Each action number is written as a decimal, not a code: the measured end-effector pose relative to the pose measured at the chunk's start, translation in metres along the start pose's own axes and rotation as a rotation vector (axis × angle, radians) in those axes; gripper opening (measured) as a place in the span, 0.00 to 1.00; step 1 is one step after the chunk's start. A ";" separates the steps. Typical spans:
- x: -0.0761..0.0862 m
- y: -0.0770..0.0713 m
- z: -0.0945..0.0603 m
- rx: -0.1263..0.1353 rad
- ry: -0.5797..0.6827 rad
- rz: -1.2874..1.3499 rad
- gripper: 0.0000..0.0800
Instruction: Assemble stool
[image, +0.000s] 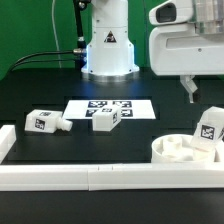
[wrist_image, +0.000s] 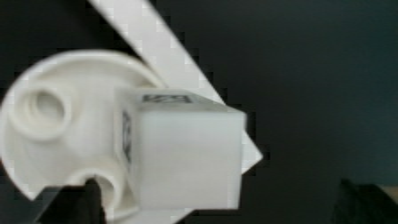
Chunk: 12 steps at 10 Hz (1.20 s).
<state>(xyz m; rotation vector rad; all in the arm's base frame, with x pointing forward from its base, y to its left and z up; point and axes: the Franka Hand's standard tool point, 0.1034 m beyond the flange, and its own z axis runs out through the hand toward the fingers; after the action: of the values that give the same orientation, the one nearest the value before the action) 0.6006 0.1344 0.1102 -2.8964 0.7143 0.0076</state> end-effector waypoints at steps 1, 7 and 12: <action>0.001 0.001 0.000 -0.001 0.001 -0.029 0.81; -0.005 0.003 0.009 -0.064 -0.004 -0.820 0.81; -0.007 0.012 0.032 -0.108 -0.038 -1.107 0.81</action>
Offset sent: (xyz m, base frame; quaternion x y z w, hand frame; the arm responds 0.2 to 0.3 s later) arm 0.0000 0.0000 0.0000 0.0000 0.0000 -0.1938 0.9810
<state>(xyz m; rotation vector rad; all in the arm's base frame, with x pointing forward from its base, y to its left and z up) 0.5902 0.1315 0.0770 -2.9450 -0.9509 -0.0299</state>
